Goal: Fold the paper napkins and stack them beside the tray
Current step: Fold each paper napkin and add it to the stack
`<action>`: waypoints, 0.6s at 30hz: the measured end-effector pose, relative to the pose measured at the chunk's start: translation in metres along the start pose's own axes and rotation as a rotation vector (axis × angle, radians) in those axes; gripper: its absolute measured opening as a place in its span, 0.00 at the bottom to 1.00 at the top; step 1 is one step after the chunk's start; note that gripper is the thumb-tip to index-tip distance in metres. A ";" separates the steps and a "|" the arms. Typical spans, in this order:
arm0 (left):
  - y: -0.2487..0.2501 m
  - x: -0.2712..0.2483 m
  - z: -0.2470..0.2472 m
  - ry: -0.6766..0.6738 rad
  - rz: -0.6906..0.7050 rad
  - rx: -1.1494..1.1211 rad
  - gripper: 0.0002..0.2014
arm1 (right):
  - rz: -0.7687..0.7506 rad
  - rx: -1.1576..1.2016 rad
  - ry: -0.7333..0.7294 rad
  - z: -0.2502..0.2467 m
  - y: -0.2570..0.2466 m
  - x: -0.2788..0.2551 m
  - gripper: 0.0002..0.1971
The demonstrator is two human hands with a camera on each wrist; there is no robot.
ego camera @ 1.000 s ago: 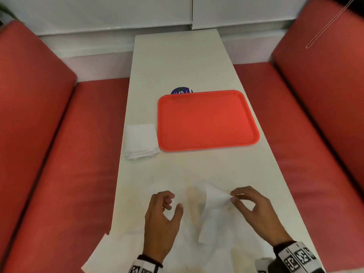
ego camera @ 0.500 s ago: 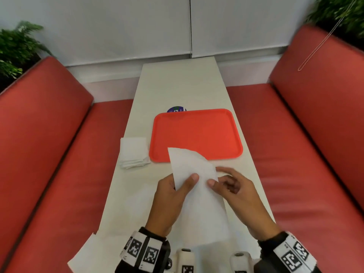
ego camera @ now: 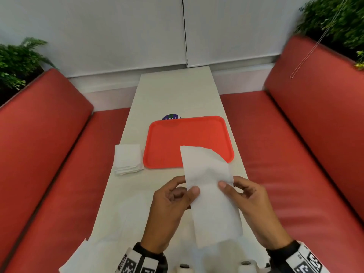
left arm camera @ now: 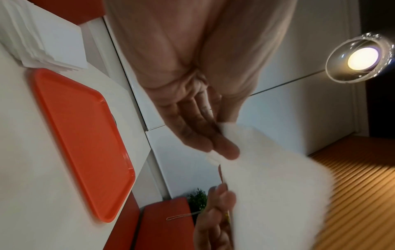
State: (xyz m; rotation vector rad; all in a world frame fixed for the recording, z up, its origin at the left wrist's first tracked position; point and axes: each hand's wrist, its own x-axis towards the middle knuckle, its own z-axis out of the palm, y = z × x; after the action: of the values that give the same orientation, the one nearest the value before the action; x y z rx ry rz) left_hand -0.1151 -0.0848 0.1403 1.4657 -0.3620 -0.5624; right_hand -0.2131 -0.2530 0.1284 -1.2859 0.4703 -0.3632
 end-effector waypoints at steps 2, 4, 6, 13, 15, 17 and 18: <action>0.003 -0.001 -0.003 -0.029 0.036 -0.005 0.11 | -0.016 0.014 0.000 -0.001 -0.001 0.000 0.07; 0.005 -0.001 -0.008 -0.051 0.086 0.048 0.11 | -0.055 0.025 -0.053 -0.004 -0.002 -0.001 0.09; 0.008 -0.001 -0.014 -0.072 0.116 0.105 0.14 | -0.100 0.034 -0.128 -0.007 -0.003 -0.001 0.08; 0.015 -0.004 -0.022 -0.072 0.083 0.011 0.13 | -0.145 -0.082 -0.150 0.002 -0.013 -0.002 0.14; 0.014 -0.004 -0.025 -0.039 0.025 -0.119 0.09 | -0.229 -0.220 -0.061 0.012 -0.013 -0.001 0.10; 0.012 -0.005 -0.028 -0.024 -0.046 -0.141 0.17 | -0.279 -0.264 -0.020 0.022 -0.010 0.000 0.05; 0.012 -0.005 -0.029 -0.002 -0.062 -0.113 0.16 | -0.281 -0.250 -0.019 0.028 -0.009 0.000 0.04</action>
State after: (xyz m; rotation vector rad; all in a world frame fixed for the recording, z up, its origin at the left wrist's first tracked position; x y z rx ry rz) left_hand -0.1015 -0.0572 0.1506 1.3708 -0.2823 -0.6249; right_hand -0.1984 -0.2323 0.1432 -1.6037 0.3252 -0.5389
